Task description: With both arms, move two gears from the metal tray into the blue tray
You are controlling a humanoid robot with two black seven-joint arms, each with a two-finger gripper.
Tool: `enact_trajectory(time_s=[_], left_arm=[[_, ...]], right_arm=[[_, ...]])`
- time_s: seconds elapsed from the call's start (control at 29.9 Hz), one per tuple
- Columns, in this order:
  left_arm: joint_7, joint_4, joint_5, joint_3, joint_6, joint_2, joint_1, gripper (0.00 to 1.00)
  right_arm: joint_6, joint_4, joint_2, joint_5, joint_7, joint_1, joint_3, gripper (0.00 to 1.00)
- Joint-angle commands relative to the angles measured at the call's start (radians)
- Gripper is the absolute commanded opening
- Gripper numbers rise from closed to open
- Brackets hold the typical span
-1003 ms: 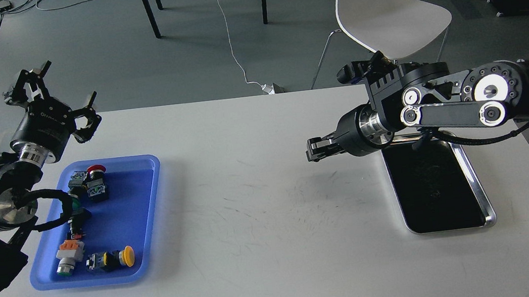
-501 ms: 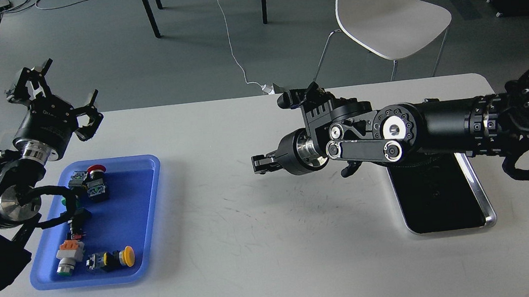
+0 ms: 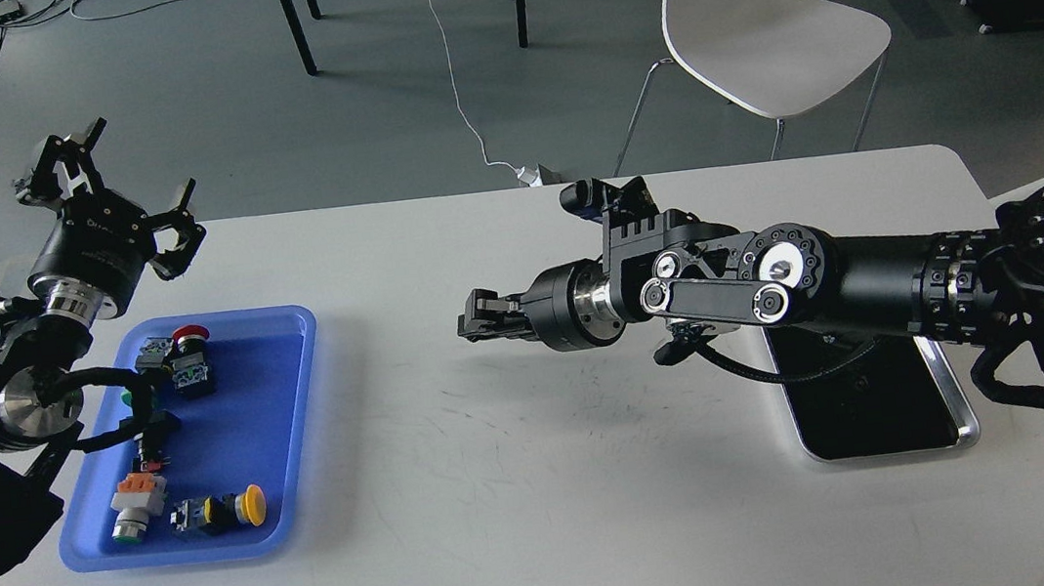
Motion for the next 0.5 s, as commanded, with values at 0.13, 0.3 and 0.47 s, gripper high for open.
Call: enact_trajectory(time_s=[0.13, 0.3, 0.47], left_arm=[[-0.002, 0.0, 0.0, 0.0, 0.001, -0.01, -0.001, 0.99], [0.0, 0.0, 0.0, -0.002, 0.001, -0.014, -0.001, 0.99], [0.0, 0.0, 0.0, -0.002, 0.001, -0.021, -0.001, 0.99]], right_arm=[[0.01, 0.052, 0.0, 0.081, 0.005, -0.038, 0.01, 0.02], [0.015, 0.063, 0.0, 0.081, 0.001, -0.069, 0.009, 0.02], [0.015, 0.071, 0.0, 0.08, -0.005, -0.1, 0.006, 0.02]])
